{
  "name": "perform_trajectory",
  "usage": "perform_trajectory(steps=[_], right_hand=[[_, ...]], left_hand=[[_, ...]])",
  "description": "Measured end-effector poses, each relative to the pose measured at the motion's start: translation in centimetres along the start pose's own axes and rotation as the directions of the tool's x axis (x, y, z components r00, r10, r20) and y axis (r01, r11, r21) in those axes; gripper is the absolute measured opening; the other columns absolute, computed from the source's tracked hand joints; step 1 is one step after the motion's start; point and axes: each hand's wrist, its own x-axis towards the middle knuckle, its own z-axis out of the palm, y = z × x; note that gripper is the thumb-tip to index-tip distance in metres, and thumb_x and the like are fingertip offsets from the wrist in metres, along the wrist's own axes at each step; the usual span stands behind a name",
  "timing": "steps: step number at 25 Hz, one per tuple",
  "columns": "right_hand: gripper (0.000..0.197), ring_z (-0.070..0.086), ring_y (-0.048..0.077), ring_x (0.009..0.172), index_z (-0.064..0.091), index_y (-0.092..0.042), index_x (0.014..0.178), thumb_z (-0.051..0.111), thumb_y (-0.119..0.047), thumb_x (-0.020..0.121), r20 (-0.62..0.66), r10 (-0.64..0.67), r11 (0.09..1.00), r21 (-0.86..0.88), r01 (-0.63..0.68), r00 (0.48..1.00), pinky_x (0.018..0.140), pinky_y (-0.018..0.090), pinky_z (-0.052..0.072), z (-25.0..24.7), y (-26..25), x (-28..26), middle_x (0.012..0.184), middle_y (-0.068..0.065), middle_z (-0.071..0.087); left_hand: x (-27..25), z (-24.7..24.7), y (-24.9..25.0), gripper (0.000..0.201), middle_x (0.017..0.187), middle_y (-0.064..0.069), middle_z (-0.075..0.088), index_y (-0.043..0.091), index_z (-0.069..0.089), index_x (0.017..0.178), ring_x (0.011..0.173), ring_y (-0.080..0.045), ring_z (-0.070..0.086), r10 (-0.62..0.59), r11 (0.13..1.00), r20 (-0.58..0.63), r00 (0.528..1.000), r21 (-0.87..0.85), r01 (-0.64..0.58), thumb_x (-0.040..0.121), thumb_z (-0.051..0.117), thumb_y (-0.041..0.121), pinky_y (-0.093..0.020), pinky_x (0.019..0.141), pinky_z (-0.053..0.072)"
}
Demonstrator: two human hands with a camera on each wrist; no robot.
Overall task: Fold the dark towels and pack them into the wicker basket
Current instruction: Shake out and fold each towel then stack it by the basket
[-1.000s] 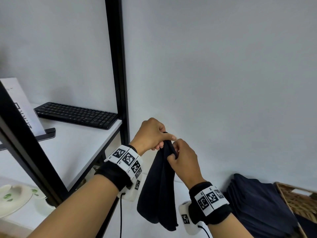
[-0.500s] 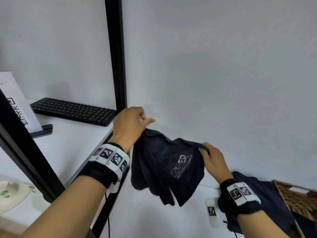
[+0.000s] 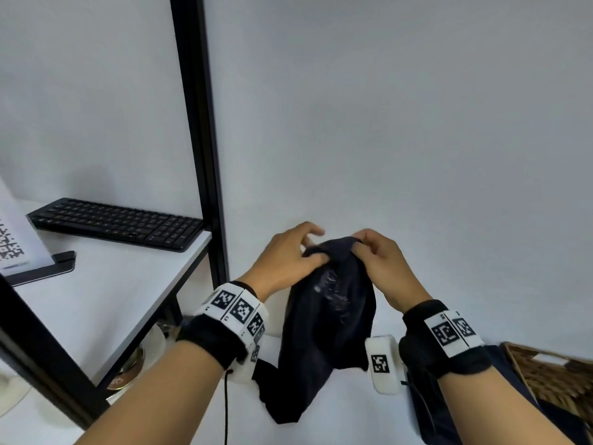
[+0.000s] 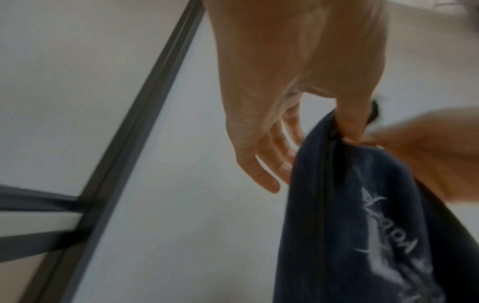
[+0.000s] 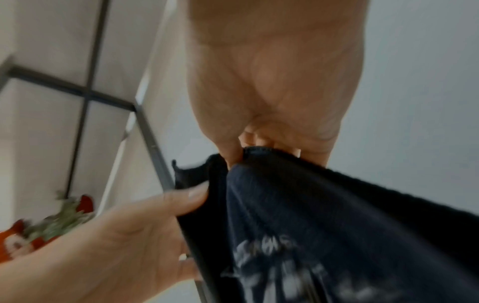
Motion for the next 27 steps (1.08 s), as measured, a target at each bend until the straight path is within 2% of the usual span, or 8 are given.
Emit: perform_trajectory(steps=[2, 5, 11, 15, 19, 22, 24, 27], right_hand=[[0.016, 0.064, 0.014, 0.073, 0.067, -0.017, 0.078, 0.061, -0.027, 0.09, 0.036, -0.132, 0.98, -0.145, 0.136, 0.991, 0.069, 0.029, 0.049, 0.4, -1.8, 0.6, 0.077, 0.001, 0.069], [0.023, 0.06, 0.01, 0.064, 0.066, -0.017, 0.071, 0.071, -0.036, 0.082, 0.009, -0.17, 0.957, -0.236, 0.167, 0.985, 0.063, 0.027, 0.047, -0.1, -2.9, 1.2, 0.071, 0.005, 0.067], [0.034, 0.054, 0.012, 0.061, 0.06, -0.003, 0.073, 0.074, -0.032, 0.081, 0.254, 0.115, 0.9, -0.436, 0.007, 0.96, 0.062, 0.028, 0.042, -5.0, 3.9, -0.5, 0.066, 0.003, 0.06], [0.028, 0.053, 0.015, 0.06, 0.063, -0.011, 0.064, 0.077, -0.031, 0.078, 0.08, 0.125, 0.853, -0.518, -0.066, 0.989, 0.061, 0.03, 0.039, -10.2, 5.7, -0.8, 0.06, 0.002, 0.06], [0.015, 0.062, 0.019, 0.069, 0.07, -0.019, 0.066, 0.077, -0.026, 0.078, -0.065, 0.001, 0.88, -0.474, -0.032, 0.998, 0.067, 0.033, 0.045, -14.1, 3.1, 0.6, 0.066, 0.001, 0.068], [0.014, 0.063, 0.021, 0.074, 0.071, -0.015, 0.073, 0.075, -0.027, 0.079, -0.176, -0.176, 0.814, -0.579, 0.042, 0.969, 0.065, 0.026, 0.043, -15.0, 0.7, 2.8, 0.073, 0.001, 0.069], [0.012, 0.062, 0.019, 0.079, 0.072, -0.014, 0.082, 0.073, -0.025, 0.081, -0.25, -0.278, 0.829, -0.55, 0.1, 0.927, 0.069, 0.025, 0.04, -15.3, -1.4, 4.3, 0.08, 0.001, 0.07], [0.012, 0.061, 0.015, 0.076, 0.071, -0.016, 0.083, 0.074, -0.027, 0.08, -0.389, -0.355, 0.895, -0.406, 0.188, 0.85, 0.073, 0.026, 0.043, -16.6, -6.4, 5.6, 0.078, -0.001, 0.068]], left_hand=[[0.2, 0.9, 1.2, 0.049, 0.102, 0.014, 0.064, 0.032, 0.055, 0.125, 0.081, -0.005, 0.061, 0.108, 0.994, -0.013, 0.994, 0.009, -0.108, 0.079, 0.073, 0.036, -0.017, 0.076, 0.048], [1.2, 0.1, 1.8, 0.021, 0.096, 0.008, 0.073, 0.024, 0.071, 0.106, 0.089, -0.007, 0.065, 0.172, 0.983, -0.112, 0.979, 0.081, -0.164, 0.085, 0.069, 0.023, -0.021, 0.082, 0.05], [2.1, -3.2, 0.0, 0.017, 0.09, 0.015, 0.072, 0.021, 0.077, 0.096, 0.092, -0.001, 0.064, 0.109, 0.991, -0.085, 0.99, 0.084, -0.102, 0.093, 0.06, 0.019, -0.007, 0.082, 0.043], [2.8, -5.4, -1.1, 0.012, 0.09, 0.011, 0.075, 0.022, 0.077, 0.092, 0.089, -0.005, 0.066, 0.126, 0.961, -0.116, 0.985, 0.26, -0.092, 0.088, 0.068, 0.027, -0.028, 0.089, 0.05], [3.4, -6.5, -1.1, 0.007, 0.078, 0.007, 0.073, 0.022, 0.076, 0.085, 0.048, -0.002, 0.059, 0.109, 0.916, -0.17, 0.979, 0.4, -0.032, 0.084, 0.073, 0.029, -0.028, 0.072, 0.052], [4.4, -6.9, 0.3, 0.011, 0.064, 0.006, 0.065, 0.018, 0.075, 0.09, 0.052, -0.016, 0.065, 0.082, 0.889, -0.268, 0.96, 0.455, 0.051, 0.089, 0.064, 0.014, -0.03, 0.071, 0.055], [5.3, -7.7, 1.8, 0.019, 0.069, 0.001, 0.065, 0.015, 0.072, 0.09, 0.057, -0.019, 0.068, 0.104, 0.936, -0.418, 0.903, 0.349, 0.053, 0.092, 0.055, 0.007, -0.035, 0.067, 0.059], [6.1, -10.4, 5.7, 0.02, 0.093, -0.012, 0.066, 0.014, 0.062, 0.09, 0.061, -0.026, 0.07, 0.053, 0.997, -0.614, 0.788, -0.01, -0.075, 0.095, 0.046, 0.003, -0.037, 0.054, 0.06]])
